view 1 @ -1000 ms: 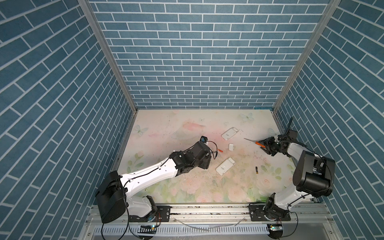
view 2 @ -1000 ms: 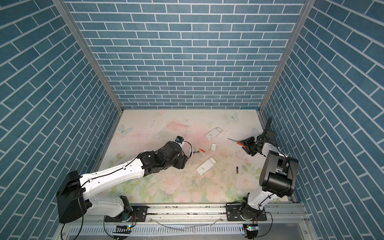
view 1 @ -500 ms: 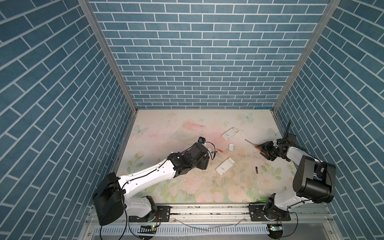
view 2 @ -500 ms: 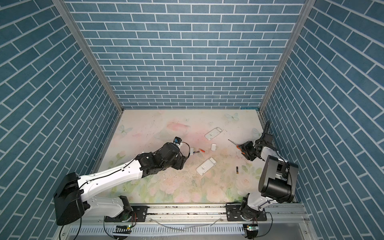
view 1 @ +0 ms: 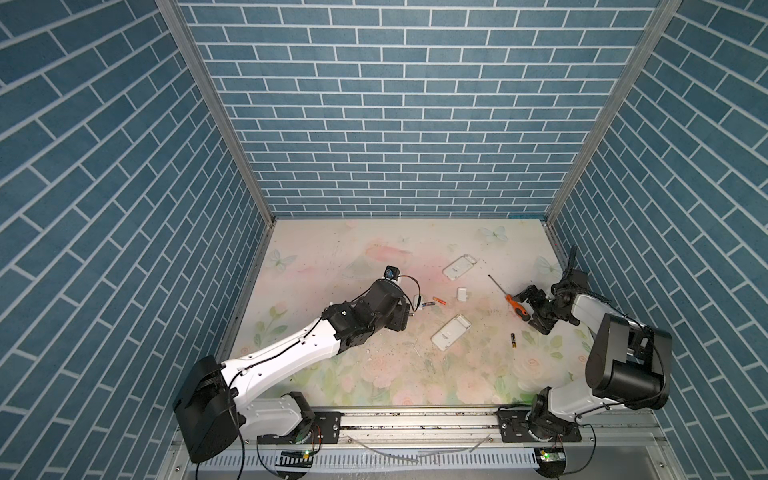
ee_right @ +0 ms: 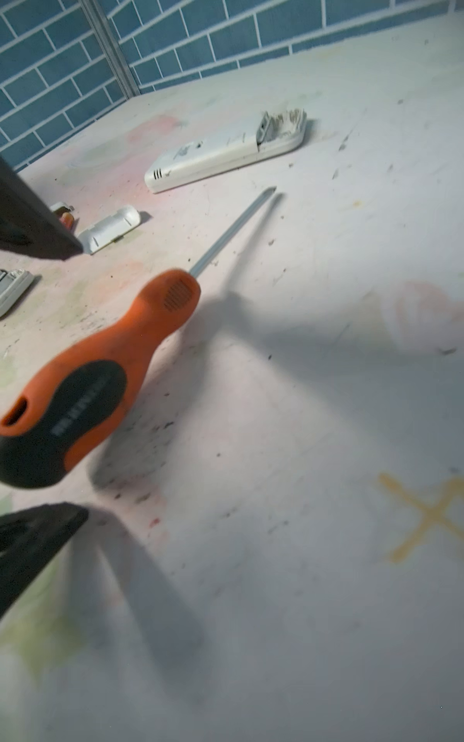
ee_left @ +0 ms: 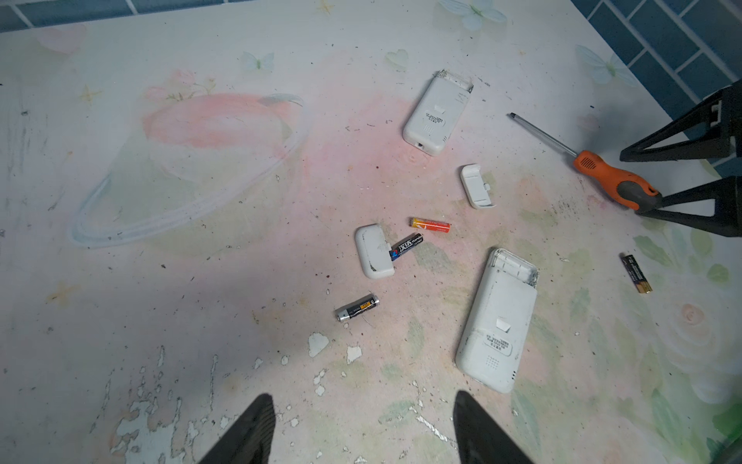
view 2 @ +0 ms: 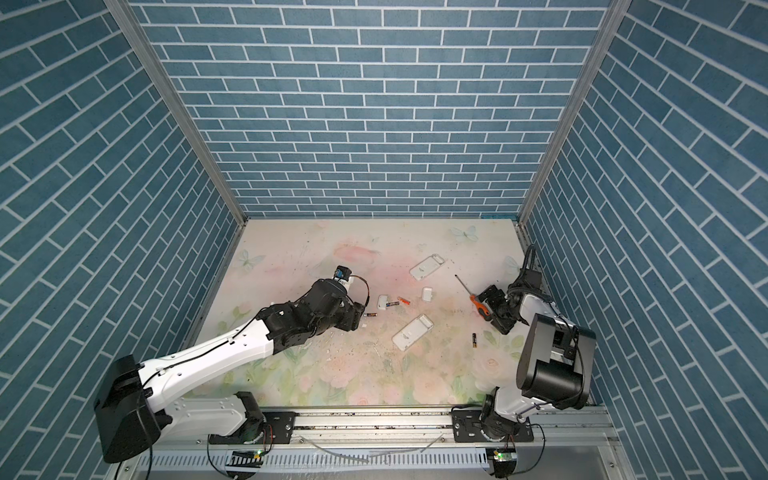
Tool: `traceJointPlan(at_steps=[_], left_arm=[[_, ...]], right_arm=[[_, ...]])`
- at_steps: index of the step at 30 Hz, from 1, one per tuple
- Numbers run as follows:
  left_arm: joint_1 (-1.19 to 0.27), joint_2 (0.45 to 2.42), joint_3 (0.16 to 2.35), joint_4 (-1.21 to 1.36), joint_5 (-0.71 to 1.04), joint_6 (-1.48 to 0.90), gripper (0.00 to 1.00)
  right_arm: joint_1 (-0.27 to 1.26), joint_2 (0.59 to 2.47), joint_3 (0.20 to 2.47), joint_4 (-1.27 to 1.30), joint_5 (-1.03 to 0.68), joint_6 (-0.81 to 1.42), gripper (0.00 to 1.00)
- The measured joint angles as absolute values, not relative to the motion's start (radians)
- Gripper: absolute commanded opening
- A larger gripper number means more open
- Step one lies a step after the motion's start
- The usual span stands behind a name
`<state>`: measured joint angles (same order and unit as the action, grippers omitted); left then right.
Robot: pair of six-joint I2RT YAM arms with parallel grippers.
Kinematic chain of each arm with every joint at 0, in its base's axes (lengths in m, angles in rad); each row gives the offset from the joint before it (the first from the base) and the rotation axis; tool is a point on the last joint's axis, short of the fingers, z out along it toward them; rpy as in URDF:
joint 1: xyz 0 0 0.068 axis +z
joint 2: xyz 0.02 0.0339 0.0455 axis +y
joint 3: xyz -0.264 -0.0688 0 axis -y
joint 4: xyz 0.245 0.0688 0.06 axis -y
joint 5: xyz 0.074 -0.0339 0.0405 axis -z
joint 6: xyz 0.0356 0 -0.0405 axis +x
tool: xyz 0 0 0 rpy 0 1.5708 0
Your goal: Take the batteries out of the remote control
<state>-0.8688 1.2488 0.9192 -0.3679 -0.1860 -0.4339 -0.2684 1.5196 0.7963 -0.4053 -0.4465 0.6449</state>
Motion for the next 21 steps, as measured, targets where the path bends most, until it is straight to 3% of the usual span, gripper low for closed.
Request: traceJointPlan(at_steps=[11,13,15,21], left_arm=[[-0.737,1.190,0.892,-0.369,-0.190,-0.414,0.78],[-0.692,1.170,0.883,-0.370,-0.191,-0.411,0.81],[-0.654,1.152,0.875,-0.371,-0.193,-0.406,0.99],[-0.566,1.107,0.872,-0.398,-0.231,-0.400,1.00]], right_arm=[[-0.230,1.345,0.796,-0.489,-0.279,0.624,0.99],[-0.225,1.319,0.796,-0.491,-0.259,0.617,0.99],[-0.220,1.299,0.793,-0.489,-0.246,0.603,0.99],[-0.211,1.244,0.751,-0.477,-0.226,0.574,0.99]])
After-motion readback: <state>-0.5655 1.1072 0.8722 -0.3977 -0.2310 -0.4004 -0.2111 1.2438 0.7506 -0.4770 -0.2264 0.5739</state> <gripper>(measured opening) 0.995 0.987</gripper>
